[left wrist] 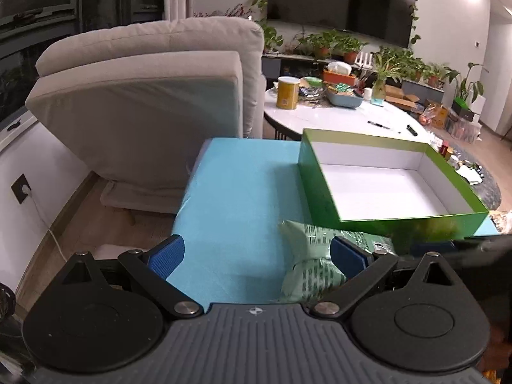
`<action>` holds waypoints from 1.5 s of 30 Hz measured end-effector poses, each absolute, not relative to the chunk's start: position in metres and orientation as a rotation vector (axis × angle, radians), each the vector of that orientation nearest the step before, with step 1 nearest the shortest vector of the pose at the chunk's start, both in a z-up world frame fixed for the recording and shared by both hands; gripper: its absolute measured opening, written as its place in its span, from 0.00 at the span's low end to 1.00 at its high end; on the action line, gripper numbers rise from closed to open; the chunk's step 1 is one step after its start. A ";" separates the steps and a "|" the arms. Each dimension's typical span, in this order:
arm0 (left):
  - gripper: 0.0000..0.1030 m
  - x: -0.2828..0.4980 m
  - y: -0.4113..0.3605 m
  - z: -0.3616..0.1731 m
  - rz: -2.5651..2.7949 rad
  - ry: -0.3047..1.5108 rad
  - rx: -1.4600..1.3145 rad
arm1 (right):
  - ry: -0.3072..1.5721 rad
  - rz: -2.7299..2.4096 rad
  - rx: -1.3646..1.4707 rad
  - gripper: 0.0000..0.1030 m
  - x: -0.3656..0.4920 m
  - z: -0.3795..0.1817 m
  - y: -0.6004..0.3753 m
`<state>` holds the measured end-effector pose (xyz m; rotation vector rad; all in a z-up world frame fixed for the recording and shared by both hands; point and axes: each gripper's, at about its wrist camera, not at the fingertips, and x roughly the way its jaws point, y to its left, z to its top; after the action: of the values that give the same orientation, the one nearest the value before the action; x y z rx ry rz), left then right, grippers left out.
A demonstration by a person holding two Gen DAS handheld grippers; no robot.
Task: Organize snacks
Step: 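Close the right gripper on the green snack bag and lift it, then carry the green bag into the green box and open the right gripper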
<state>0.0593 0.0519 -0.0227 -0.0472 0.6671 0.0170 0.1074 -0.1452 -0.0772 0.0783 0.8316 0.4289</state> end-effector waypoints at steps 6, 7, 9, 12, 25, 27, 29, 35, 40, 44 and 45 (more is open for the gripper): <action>0.95 0.077 0.051 -0.037 -0.016 0.722 -0.055 | 0.812 0.431 0.030 0.74 0.103 -0.084 -0.138; 0.95 0.080 0.051 -0.040 -0.030 0.733 -0.060 | 0.816 0.439 0.036 0.74 0.103 -0.085 -0.139; 0.95 0.083 0.051 -0.044 -0.068 0.748 -0.069 | 0.810 0.463 0.040 0.74 0.100 -0.086 -0.141; 0.95 0.085 0.053 -0.048 -0.118 0.760 -0.083 | 0.807 0.511 0.060 0.74 0.099 -0.088 -0.147; 0.80 0.102 0.057 -0.060 -0.251 0.791 -0.152 | 0.855 0.539 0.281 0.73 0.120 -0.079 -0.168; 0.72 0.103 0.055 -0.062 -0.269 0.795 -0.154 | 0.876 0.546 0.288 0.73 0.125 -0.079 -0.161; 0.70 0.104 0.056 -0.063 -0.270 0.793 -0.165 | 0.896 0.566 0.318 0.73 0.127 -0.078 -0.155; 0.49 0.096 0.057 -0.059 -0.288 0.780 -0.161 | 0.951 0.567 0.375 0.69 0.137 -0.080 -0.152; 0.47 0.086 0.054 -0.053 -0.276 0.774 -0.145 | 0.952 0.588 0.371 0.63 0.125 -0.073 -0.150; 0.46 0.076 0.053 -0.039 -0.276 0.746 -0.142 | 0.928 0.600 0.372 0.63 0.117 -0.065 -0.151; 0.46 0.074 0.053 -0.034 -0.279 0.731 -0.140 | 0.916 0.606 0.379 0.63 0.114 -0.062 -0.153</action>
<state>0.0737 0.0526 -0.0337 -0.1404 0.7310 -0.2792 0.1137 -0.1534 -0.0617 0.3785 0.9164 0.6056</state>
